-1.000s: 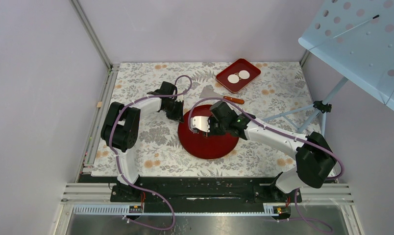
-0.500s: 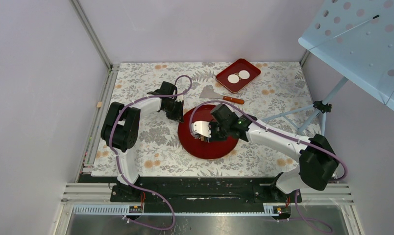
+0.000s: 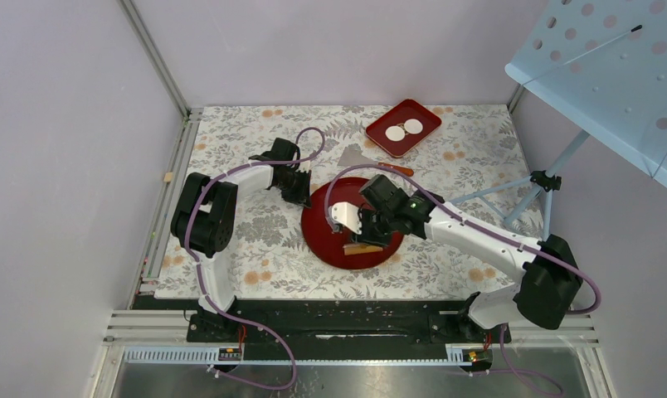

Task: Roll out the dumpling wrappers from the dough

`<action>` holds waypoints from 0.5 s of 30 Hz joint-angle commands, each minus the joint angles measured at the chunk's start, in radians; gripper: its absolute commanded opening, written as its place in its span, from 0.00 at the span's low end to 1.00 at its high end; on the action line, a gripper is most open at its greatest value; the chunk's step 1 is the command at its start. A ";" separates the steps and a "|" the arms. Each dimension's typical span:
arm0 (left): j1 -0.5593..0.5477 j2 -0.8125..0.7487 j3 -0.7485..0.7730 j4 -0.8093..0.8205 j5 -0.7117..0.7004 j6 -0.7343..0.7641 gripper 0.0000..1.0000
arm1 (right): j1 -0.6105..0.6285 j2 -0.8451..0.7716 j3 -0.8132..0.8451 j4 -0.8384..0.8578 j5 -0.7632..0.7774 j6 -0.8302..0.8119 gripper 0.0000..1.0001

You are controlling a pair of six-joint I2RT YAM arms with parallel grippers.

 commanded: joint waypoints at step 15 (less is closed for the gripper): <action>-0.005 0.022 0.008 -0.027 -0.013 0.005 0.00 | 0.006 0.166 0.067 0.437 0.305 -0.017 0.00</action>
